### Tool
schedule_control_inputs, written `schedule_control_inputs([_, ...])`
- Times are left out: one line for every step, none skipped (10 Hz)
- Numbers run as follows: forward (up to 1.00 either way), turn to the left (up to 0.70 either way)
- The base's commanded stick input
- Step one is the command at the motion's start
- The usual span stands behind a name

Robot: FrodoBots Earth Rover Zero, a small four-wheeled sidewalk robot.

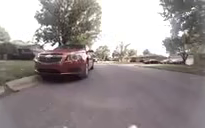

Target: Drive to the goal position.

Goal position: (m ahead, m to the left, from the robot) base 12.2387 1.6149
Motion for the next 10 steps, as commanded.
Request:
schedule_control_inputs([1.00, -0.38])
schedule_control_inputs([1.00, 0.00])
schedule_control_inputs([1.00, 0.00])
schedule_control_inputs([1.00, 0.00])
schedule_control_inputs([1.00, 0.00])
schedule_control_inputs([1.00, 0.00])
schedule_control_inputs([1.00, 0.00])
schedule_control_inputs([1.00, 0.00])
schedule_control_inputs([1.00, 0.00])
schedule_control_inputs([1.00, 0.00])
